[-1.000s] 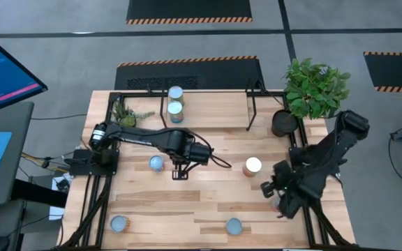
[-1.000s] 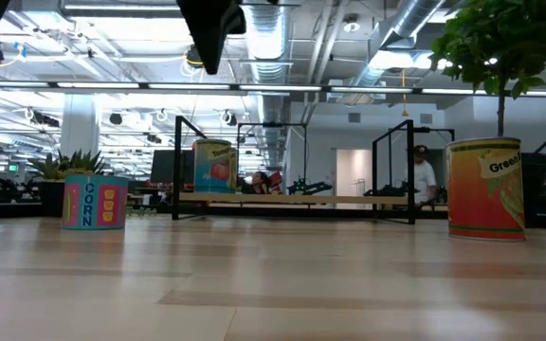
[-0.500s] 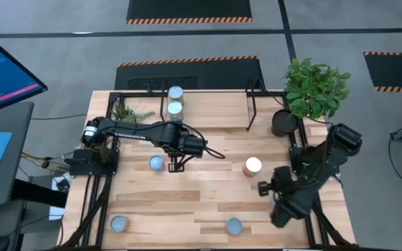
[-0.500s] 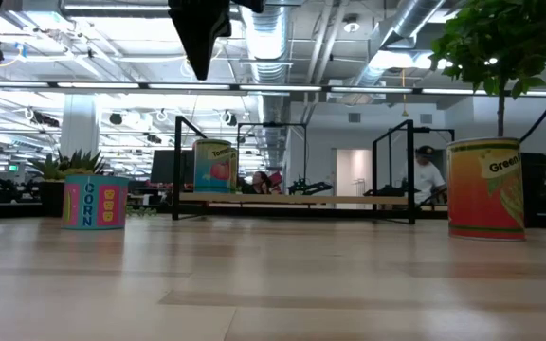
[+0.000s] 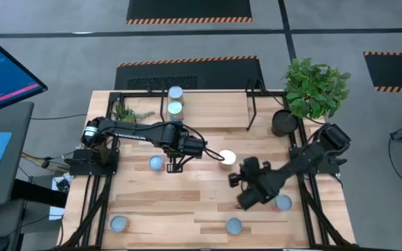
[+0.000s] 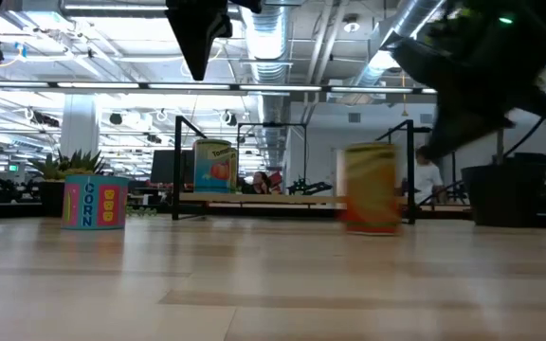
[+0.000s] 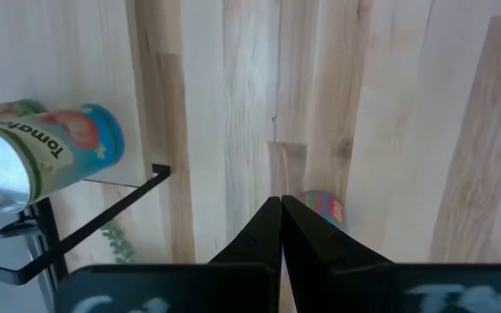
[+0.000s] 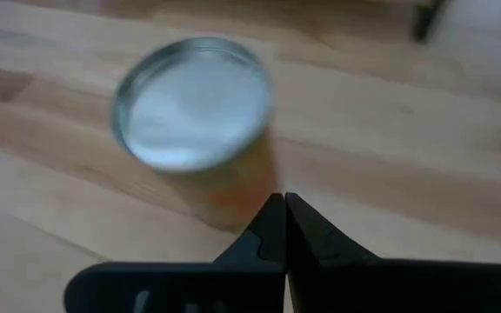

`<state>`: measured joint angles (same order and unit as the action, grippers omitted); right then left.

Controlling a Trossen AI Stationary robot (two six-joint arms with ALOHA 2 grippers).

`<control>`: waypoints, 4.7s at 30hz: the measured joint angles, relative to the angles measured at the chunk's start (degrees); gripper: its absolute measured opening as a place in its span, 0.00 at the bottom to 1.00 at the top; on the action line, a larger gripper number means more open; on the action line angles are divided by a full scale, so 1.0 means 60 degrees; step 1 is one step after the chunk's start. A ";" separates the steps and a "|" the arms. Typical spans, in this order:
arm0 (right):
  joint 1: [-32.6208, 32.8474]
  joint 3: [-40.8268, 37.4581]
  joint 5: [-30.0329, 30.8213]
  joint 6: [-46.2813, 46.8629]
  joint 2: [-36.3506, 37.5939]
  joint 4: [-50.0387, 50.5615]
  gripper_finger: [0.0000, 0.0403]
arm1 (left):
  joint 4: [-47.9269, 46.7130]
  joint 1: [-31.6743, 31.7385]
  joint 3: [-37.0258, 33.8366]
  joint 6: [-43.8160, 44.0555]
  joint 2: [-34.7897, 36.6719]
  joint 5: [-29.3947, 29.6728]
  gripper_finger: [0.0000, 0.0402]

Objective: Pick and place cans onto a shelf
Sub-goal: Move the canned green peas on the middle of the table, then move the canned chicken soup on the middle of the table, then put the canned green peas on the shelf

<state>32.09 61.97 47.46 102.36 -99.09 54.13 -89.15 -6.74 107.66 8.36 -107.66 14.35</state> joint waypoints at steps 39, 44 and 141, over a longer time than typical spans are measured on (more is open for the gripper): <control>0.5318 0.1287 -0.8642 0.5961 0.0298 0.3400 0.03 | 0.0599 0.0060 0.0004 -0.0131 -0.0022 0.0301 0.00; 0.5003 0.1290 -0.8642 0.5853 -0.0242 0.3424 0.03 | 0.0602 0.0190 0.0004 -0.0131 -0.0025 0.0149 0.00; -0.0965 -0.3681 -0.4121 -1.2979 0.4541 -0.8916 0.03 | 0.0020 0.0273 -0.0044 0.1209 0.0514 0.1075 0.00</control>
<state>26.30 39.88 22.73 24.48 -71.85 0.63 -89.03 -5.10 107.39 15.61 -104.57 20.80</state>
